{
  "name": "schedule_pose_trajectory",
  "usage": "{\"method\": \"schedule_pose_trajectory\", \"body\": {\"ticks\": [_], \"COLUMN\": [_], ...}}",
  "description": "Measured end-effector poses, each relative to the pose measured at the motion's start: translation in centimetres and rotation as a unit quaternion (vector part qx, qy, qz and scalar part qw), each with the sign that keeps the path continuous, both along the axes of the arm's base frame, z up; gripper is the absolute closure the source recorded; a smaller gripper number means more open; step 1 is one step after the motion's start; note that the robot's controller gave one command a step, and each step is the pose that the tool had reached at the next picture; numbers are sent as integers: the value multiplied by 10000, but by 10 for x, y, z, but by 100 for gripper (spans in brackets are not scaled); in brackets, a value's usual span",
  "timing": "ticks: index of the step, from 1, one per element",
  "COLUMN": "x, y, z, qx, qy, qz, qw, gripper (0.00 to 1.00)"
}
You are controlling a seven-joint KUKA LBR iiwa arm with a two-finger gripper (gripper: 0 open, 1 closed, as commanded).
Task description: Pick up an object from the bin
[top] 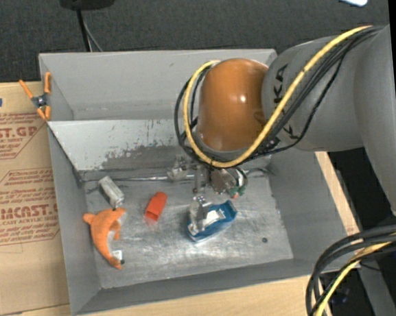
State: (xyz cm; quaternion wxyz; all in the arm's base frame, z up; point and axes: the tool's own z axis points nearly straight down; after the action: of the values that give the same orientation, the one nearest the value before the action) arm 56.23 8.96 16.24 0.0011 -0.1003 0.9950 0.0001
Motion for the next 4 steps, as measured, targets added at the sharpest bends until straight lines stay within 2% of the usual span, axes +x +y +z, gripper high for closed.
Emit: {"method": "schedule_pose_trajectory", "body": {"ticks": [1,2,3,4], "x": [-13,2,27,27], "y": [-7,-3,39,39], "z": [-19,-48,-89,-89], "qx": [18,-1,8,8], "qy": [4,-2,-30,-30], "qz": [-718,-676,1034,1036], "qw": [9974,9977,9946,9946], "gripper": [0,0,100,100]}}
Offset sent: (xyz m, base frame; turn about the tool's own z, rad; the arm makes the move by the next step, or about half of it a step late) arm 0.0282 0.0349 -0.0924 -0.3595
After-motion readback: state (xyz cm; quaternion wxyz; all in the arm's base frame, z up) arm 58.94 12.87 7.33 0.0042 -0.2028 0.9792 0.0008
